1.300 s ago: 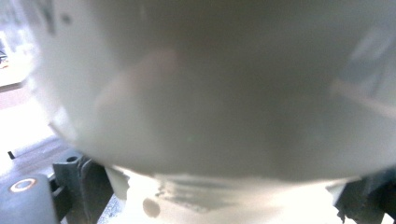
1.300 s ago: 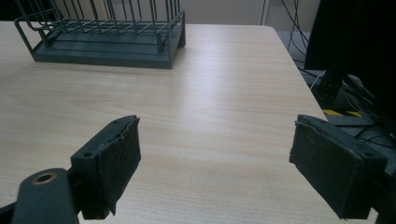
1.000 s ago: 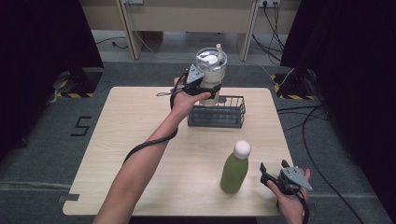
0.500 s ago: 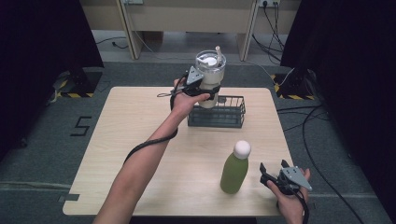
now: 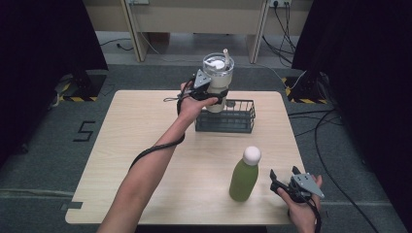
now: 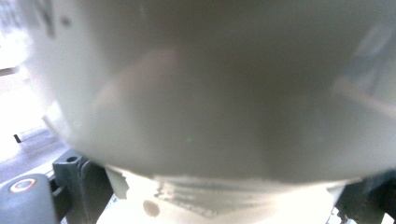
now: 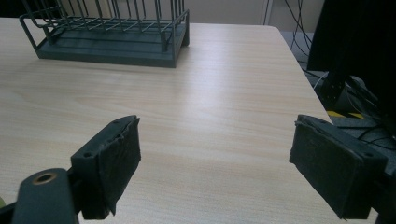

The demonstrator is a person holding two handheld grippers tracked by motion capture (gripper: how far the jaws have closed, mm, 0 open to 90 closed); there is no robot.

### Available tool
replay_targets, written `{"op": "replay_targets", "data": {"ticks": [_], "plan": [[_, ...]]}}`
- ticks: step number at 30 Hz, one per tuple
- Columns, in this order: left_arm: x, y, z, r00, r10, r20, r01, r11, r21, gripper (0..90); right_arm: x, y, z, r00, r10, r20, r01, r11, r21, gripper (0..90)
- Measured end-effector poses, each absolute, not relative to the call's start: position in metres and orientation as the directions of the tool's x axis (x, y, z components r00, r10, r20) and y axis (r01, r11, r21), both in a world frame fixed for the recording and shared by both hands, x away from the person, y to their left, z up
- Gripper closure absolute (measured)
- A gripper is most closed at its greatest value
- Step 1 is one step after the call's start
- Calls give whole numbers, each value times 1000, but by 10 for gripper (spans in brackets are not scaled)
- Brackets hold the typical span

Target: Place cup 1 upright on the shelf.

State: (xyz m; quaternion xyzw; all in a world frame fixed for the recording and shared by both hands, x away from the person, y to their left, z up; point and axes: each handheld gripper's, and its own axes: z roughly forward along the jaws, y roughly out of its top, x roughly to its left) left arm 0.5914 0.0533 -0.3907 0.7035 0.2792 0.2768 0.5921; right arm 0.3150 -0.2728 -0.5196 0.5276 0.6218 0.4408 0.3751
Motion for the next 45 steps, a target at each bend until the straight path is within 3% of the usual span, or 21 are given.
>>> {"op": "replay_targets", "data": {"ticks": [45], "plan": [[592,50,-424,695,719,24,131,-159,979,90,316,-272,-520,-170,985,2,329,55,943,158]]}}
